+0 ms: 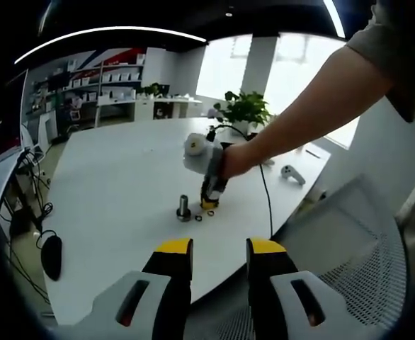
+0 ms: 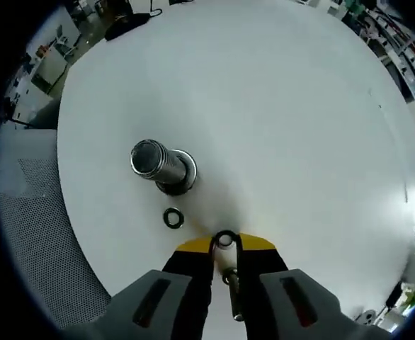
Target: Place the washer onto the threaded stud by aligning its center hole with the stud, sliding it down to the base, and recovering from edge contact or off-axis alignment until the washer reaches the visible bottom stop.
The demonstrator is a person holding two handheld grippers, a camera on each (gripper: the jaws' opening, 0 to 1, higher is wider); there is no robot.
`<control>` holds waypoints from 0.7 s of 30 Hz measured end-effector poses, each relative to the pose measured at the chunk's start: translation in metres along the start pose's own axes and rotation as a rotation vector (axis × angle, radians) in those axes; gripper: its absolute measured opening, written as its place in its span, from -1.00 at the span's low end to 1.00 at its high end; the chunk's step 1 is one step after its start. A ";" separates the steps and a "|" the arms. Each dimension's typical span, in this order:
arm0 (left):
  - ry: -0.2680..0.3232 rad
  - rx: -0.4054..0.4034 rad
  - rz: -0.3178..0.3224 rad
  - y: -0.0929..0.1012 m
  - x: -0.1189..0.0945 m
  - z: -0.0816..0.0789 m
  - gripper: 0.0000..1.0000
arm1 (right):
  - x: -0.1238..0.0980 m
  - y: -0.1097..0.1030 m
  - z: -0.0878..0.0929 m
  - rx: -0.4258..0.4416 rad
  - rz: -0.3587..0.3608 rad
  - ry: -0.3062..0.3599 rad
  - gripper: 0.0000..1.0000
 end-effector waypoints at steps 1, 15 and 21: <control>-0.001 0.001 0.000 0.000 0.000 0.000 -0.44 | -0.001 -0.003 0.000 -0.021 0.011 -0.009 -0.73; -0.007 0.001 -0.002 0.000 0.000 0.001 -0.44 | -0.001 -0.003 0.001 -0.043 0.021 -0.013 -0.74; -0.009 0.001 -0.004 0.000 0.000 0.001 -0.44 | -0.011 0.001 0.000 -0.014 0.034 0.044 -0.74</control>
Point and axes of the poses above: the point that each gripper's makers call its tool centre point, and the gripper's own axes: x roughly forward along the fingers, y roughly to its right, z roughly out of its underside, the point moved 8 cm from there along -x, roughly backward along the fingers, and after that the axes turned 2 degrees about -z, right-handed, at the moved point
